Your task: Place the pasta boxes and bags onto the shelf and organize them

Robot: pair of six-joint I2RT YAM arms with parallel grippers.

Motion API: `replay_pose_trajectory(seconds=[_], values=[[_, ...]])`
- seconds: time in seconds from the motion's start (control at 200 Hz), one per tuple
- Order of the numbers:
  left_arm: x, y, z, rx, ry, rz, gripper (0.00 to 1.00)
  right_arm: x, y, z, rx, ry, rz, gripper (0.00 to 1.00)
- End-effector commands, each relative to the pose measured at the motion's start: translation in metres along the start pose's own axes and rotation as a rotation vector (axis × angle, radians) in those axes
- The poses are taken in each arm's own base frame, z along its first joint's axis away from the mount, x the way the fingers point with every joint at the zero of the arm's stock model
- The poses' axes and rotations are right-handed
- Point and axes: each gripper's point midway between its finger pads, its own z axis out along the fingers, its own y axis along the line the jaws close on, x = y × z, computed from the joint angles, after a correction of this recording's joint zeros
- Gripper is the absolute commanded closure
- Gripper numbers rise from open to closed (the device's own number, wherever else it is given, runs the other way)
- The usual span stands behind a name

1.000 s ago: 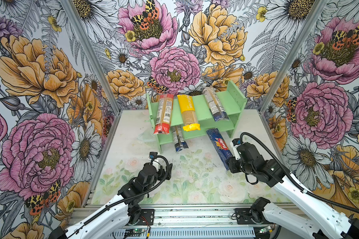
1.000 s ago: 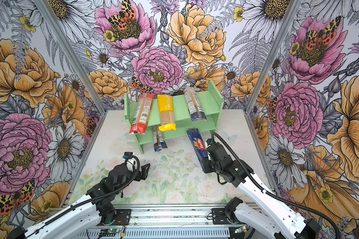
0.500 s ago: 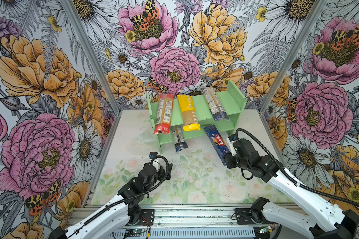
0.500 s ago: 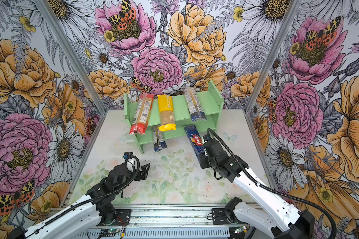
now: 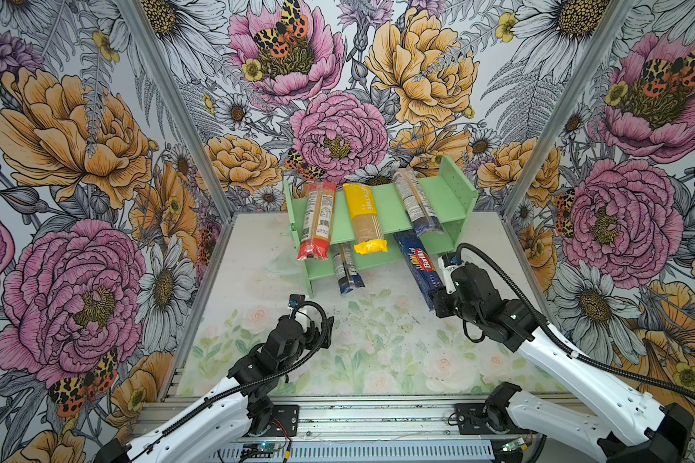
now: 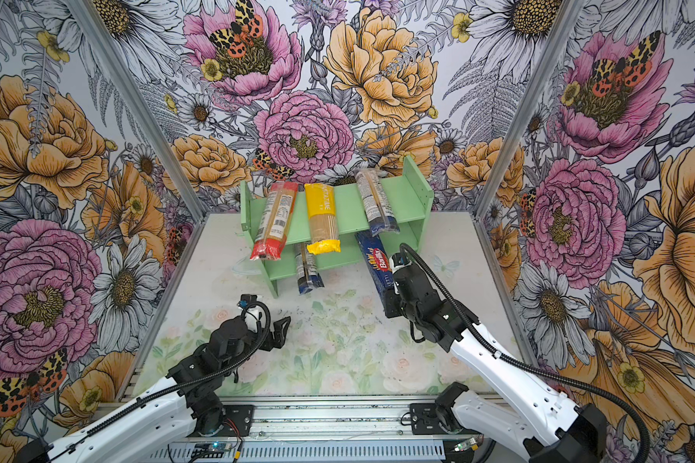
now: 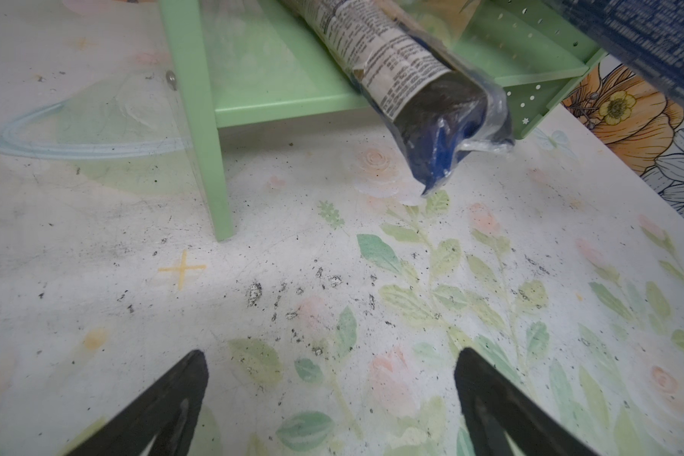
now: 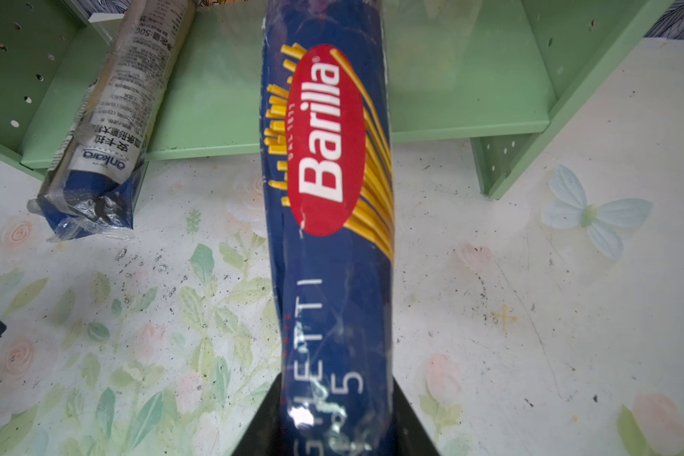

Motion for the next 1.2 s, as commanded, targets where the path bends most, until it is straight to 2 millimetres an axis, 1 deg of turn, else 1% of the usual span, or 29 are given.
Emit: replay_pose_trajectory(seconds=[0.0, 0.17, 0.325, 0.48, 0.666, 0.926, 1.196], values=[[-0.011, -0.005, -0.001, 0.021, -0.033, -0.021, 0.01, -0.078, 0.015, -0.025, -0.050, -0.293, 0.047, 1.00], [-0.012, -0.005, -0.002, 0.023, -0.036, -0.022, 0.01, -0.085, 0.015, -0.020, -0.043, -0.320, 0.067, 1.00], [-0.012, -0.004, -0.002, 0.021, -0.037, -0.022, 0.01, -0.089, 0.021, -0.013, -0.059, -0.331, 0.074, 1.00], [-0.012, -0.004, -0.002, 0.020, -0.037, -0.022, 0.01, -0.094, 0.021, -0.011, -0.051, -0.363, 0.078, 1.00], [-0.012, -0.004, -0.002, 0.022, -0.040, -0.023, 0.01, -0.097, 0.021, -0.010, -0.045, -0.389, 0.079, 1.00], [-0.012, -0.004, -0.003, 0.021, -0.041, -0.023, 0.01, -0.096, 0.026, 0.002, -0.040, -0.395, 0.064, 1.00], [-0.012, -0.004, -0.003, 0.023, -0.043, -0.024, 0.01, -0.102, 0.032, 0.011, -0.046, -0.416, 0.047, 1.00]])
